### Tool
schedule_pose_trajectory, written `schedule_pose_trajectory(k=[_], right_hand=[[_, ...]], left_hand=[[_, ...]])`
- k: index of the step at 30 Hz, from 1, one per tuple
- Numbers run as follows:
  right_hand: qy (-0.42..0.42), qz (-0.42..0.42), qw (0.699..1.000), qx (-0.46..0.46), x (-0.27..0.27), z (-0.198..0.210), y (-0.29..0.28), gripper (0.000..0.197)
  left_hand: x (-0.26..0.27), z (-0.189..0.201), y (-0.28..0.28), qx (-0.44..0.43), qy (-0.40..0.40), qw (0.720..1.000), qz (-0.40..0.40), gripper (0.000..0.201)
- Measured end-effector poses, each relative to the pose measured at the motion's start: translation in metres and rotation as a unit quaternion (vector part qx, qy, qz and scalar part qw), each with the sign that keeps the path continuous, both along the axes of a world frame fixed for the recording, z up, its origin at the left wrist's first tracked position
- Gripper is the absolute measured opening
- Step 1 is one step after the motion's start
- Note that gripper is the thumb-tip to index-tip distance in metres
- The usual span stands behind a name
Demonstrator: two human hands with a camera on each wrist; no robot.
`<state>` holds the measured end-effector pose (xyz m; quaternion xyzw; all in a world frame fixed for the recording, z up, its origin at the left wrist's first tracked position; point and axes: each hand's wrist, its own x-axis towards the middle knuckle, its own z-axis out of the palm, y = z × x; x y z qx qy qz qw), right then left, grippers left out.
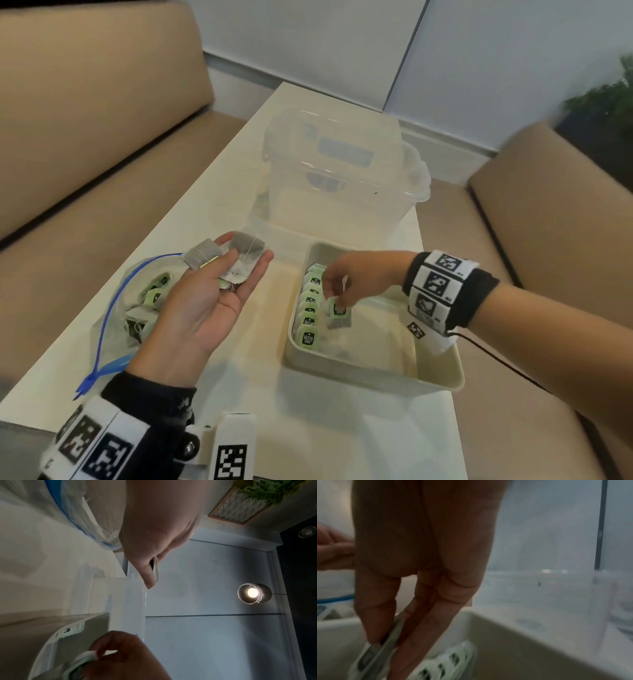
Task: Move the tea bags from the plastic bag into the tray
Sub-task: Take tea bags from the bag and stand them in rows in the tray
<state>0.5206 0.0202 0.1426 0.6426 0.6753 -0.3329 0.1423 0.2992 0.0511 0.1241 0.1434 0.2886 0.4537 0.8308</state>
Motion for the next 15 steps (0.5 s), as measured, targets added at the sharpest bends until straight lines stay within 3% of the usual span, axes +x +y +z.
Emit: schedule_pose_trajectory(k=[6,11,15], right_hand=[[0.142,-0.089,0.976,-0.139,-0.005,-0.042,0.003,0.024],[0.043,-0.066,0.99,-0.114,-0.018,-0.058,0.014,0.016],[-0.001,-0.039,0.996,-0.078,-0.022,-0.067,0.017,0.028]], left_hand=[[0.002,-0.002,-0.001,0.005,0.004,1.0,0.001,0.018],[0.001,-0.004,0.002,0.008,0.005,1.0,0.004,0.019],[0.001,-0.004,0.004,0.006,0.001,1.0,0.003,0.017]])
